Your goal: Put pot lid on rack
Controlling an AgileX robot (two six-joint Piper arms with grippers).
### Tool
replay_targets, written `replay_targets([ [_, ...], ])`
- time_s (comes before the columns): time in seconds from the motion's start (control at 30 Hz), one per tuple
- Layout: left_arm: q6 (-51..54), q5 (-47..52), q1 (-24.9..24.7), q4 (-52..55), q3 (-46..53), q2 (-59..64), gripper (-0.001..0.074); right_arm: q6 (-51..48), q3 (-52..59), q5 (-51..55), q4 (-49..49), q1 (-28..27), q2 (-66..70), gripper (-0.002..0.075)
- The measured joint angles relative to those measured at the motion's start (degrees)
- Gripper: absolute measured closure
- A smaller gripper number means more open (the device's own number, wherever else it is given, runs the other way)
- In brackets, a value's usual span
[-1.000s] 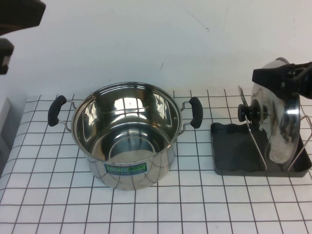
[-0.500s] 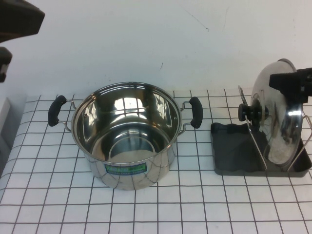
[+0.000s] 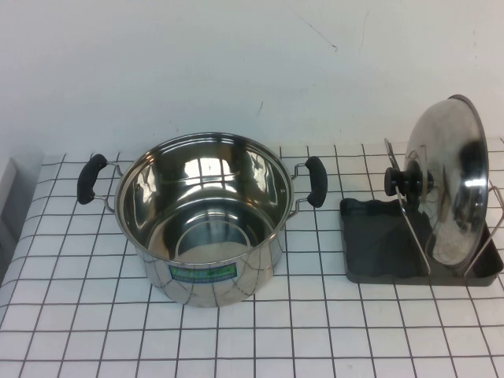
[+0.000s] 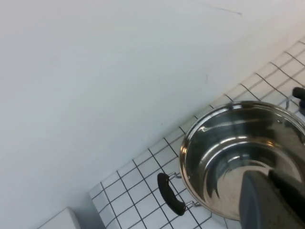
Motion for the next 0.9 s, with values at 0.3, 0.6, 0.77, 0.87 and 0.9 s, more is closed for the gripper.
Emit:
replay_targets([
  [0.3, -4.2, -11.2, 0.0, 1.2, 19.1, -19.8, 0.0736, 0.2, 0.0, 6.2, -5.5, -4.2, -9.5, 0.0704],
  [0.6, -8.9, -27.3, 0.0, 1.5, 48.3, -39.4, 0.0736, 1.3, 3.1, -8.2, -27.3, -1.5, -30.2, 0.0720],
  [0.77, -12.0, -31.8, 0.0, 1.6, 60.6, -46.0, 0.0736, 3.0, 10.6, -15.8, -37.3, 2.8, -42.8, 0.0721],
  [0.87, -12.2, -33.2, 0.0, 1.6, 64.9, -47.9, 0.0736, 7.4, 15.9, -20.7, -43.3, 3.9, -48.9, 0.0721],
  [0.9, -12.3, -33.5, 0.0, 1.6, 65.7, -48.1, 0.0736, 8.7, 17.6, -21.9, -44.6, 4.0, -50.2, 0.0721],
])
